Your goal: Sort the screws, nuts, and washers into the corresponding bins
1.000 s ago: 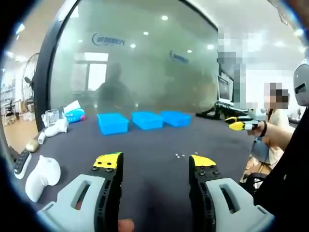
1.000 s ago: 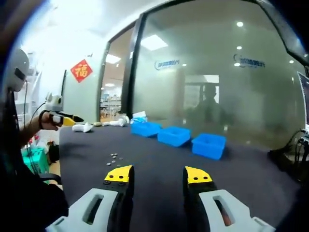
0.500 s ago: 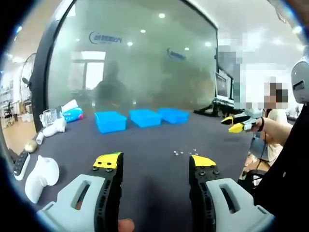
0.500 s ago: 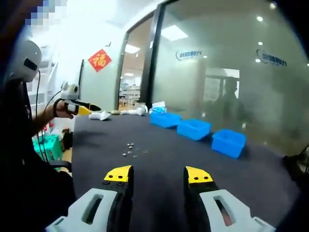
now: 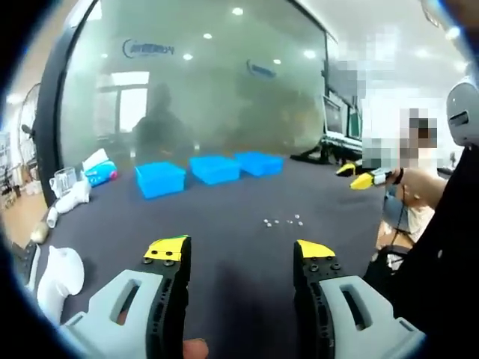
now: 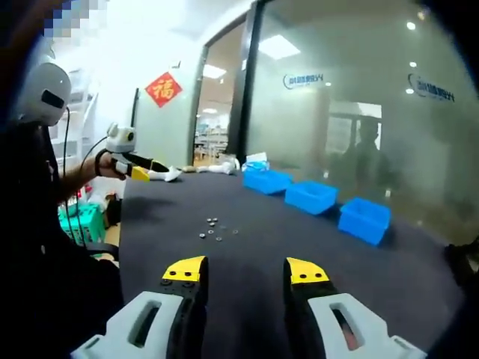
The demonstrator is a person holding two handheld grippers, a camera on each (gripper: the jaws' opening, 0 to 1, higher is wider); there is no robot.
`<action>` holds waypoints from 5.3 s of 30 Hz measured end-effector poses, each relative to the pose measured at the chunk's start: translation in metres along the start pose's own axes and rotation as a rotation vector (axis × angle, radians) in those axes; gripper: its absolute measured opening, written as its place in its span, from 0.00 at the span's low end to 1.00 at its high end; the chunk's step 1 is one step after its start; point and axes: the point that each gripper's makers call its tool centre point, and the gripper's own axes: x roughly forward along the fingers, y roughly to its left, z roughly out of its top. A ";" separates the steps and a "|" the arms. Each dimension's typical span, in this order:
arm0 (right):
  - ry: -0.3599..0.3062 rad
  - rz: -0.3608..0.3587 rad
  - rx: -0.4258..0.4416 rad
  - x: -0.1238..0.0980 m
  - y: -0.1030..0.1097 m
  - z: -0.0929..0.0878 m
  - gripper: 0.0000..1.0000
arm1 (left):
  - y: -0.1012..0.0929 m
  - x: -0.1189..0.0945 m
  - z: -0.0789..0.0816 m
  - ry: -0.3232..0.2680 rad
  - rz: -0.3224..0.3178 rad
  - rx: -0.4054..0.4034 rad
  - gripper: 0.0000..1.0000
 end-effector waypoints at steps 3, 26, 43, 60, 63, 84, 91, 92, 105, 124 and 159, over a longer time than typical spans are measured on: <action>0.001 0.009 -0.002 0.001 0.002 0.000 0.37 | -0.006 0.006 0.000 0.020 -0.038 0.027 0.53; 0.016 0.043 -0.028 0.004 0.006 -0.003 0.35 | -0.057 0.062 0.004 0.210 -0.295 0.193 0.53; 0.000 0.037 -0.022 0.003 0.008 -0.004 0.35 | -0.115 0.109 -0.012 0.387 -0.495 0.325 0.51; -0.003 0.044 -0.023 0.004 0.007 -0.006 0.35 | -0.133 0.118 -0.030 0.572 -0.570 0.411 0.46; -0.006 0.046 -0.023 0.005 0.007 -0.006 0.35 | -0.132 0.118 -0.033 0.616 -0.563 0.391 0.43; -0.024 0.044 -0.004 0.005 0.010 -0.010 0.35 | -0.130 0.141 -0.037 0.710 -0.538 0.384 0.21; -0.032 0.043 0.005 0.005 0.011 -0.009 0.35 | -0.130 0.145 -0.041 0.724 -0.547 0.392 0.20; -0.032 0.043 0.006 0.005 0.011 -0.009 0.35 | -0.130 0.145 -0.042 0.726 -0.548 0.396 0.19; -0.033 0.042 0.015 0.004 0.013 -0.011 0.34 | -0.135 0.144 -0.045 0.753 -0.569 0.373 0.07; -0.018 0.031 -0.018 0.005 0.014 -0.004 0.34 | -0.135 0.141 -0.008 0.508 -0.531 0.258 0.05; -0.087 -0.105 0.027 -0.008 0.004 0.015 0.34 | 0.035 0.144 0.081 -0.057 -0.009 -0.033 0.05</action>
